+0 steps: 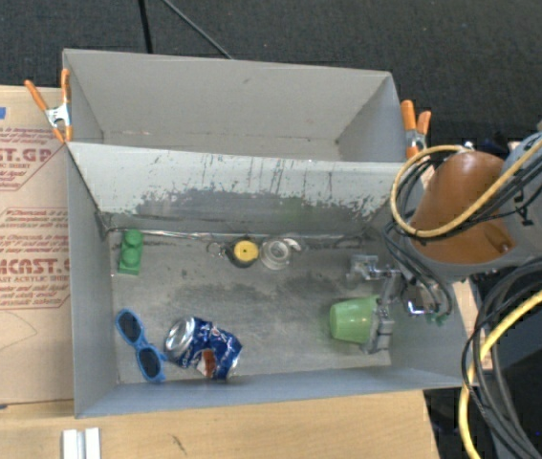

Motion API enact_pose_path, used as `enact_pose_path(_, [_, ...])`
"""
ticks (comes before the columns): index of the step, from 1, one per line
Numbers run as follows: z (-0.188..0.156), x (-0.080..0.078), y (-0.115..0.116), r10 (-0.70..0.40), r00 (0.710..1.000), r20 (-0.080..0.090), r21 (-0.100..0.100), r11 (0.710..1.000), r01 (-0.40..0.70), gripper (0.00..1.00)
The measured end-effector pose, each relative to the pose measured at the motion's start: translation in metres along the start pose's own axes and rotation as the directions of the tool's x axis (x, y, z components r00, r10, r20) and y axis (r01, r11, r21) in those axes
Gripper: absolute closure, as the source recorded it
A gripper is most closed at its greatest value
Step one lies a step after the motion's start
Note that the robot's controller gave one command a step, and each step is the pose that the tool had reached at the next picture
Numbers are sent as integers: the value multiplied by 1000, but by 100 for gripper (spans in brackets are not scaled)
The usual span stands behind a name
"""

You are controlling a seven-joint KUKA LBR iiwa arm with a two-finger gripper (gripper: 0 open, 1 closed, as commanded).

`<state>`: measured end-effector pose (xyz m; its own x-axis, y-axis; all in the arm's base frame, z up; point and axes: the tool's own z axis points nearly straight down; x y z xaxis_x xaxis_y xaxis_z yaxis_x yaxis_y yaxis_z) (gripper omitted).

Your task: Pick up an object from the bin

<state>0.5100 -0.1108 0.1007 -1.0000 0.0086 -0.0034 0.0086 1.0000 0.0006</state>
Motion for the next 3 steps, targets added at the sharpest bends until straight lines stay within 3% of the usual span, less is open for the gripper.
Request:
enact_pose_path(1, [-9,6,9,15,1000,-3,-1,1000,-15,0])
enact_pose_path(2, [33,5,5,107,994,-6,-1,994,-107,0])
enact_pose_path(3, [33,5,6,107,994,-7,-1,994,-107,0])
